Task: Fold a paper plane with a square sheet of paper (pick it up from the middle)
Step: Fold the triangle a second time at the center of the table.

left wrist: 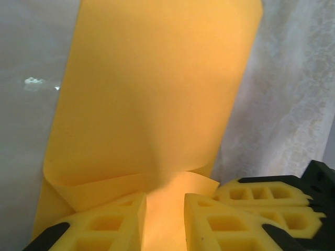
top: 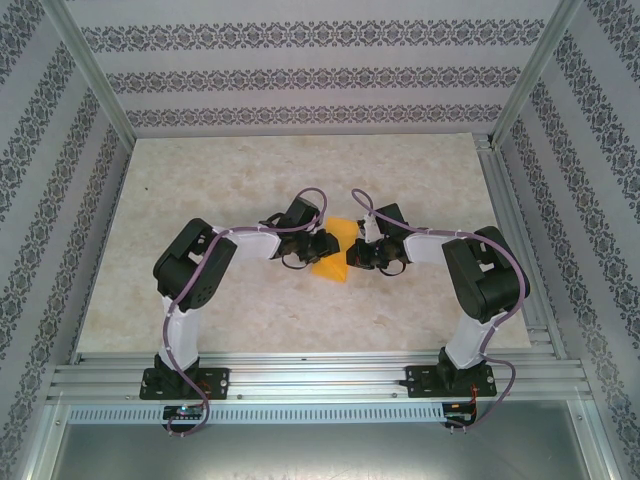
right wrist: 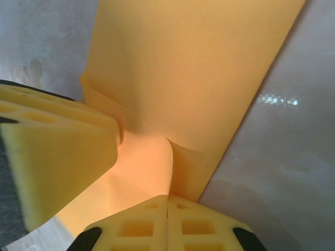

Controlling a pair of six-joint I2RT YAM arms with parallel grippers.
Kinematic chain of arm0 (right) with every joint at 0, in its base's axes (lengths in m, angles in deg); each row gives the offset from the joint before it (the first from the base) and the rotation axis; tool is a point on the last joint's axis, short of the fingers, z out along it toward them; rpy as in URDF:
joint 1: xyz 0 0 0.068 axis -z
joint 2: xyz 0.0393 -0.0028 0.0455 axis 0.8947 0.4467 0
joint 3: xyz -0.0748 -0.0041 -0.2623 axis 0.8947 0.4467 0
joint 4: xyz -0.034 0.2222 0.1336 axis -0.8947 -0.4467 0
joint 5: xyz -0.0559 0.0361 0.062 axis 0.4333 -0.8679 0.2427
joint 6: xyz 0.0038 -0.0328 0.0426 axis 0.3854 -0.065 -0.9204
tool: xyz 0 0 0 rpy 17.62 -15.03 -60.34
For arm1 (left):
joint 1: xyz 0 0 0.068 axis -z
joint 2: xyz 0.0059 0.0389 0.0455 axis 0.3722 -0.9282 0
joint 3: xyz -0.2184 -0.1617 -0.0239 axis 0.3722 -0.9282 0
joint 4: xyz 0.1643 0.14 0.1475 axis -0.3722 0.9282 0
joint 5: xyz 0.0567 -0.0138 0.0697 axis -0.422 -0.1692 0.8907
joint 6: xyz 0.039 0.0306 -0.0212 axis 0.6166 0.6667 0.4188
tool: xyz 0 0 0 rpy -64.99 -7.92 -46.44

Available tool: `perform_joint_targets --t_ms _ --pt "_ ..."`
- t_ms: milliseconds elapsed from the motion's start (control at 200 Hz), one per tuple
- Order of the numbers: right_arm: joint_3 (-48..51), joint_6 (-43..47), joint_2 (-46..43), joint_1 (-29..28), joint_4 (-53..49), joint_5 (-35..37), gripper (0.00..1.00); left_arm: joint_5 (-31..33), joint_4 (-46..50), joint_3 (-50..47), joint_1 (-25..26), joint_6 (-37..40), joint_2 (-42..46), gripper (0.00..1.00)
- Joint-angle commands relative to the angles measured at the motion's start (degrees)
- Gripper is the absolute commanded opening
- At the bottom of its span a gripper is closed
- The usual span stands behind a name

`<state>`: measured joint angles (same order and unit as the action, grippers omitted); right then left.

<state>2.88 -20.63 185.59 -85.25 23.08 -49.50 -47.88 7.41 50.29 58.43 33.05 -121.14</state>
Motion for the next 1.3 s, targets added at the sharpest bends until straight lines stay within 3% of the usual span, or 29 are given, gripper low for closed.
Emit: perform_joint_targets --t_ms 0,565,754,994,1294 --pt "-0.48 1.48 1.82 -0.63 -1.68 3.0 0.06 1.65 -1.33 -1.53 0.78 0.83 -1.84 0.27" --pt "-0.57 1.49 1.47 -0.68 -2.21 3.41 0.06 -2.14 -5.02 -2.27 0.79 -0.79 4.89 0.31" --pt "-0.62 1.35 1.74 -0.62 -2.03 3.41 0.06 -3.8 -8.78 -4.07 1.12 -3.95 3.8 0.22" --pt "-0.48 1.23 1.56 -0.72 -2.01 3.32 0.06 -2.55 -6.6 -4.81 1.65 -5.19 0.19 0.11" --pt "-1.09 0.6 0.8 -0.66 -1.8 2.68 0.09 -0.04 -3.48 -5.02 2.13 -4.37 -2.08 0.08"
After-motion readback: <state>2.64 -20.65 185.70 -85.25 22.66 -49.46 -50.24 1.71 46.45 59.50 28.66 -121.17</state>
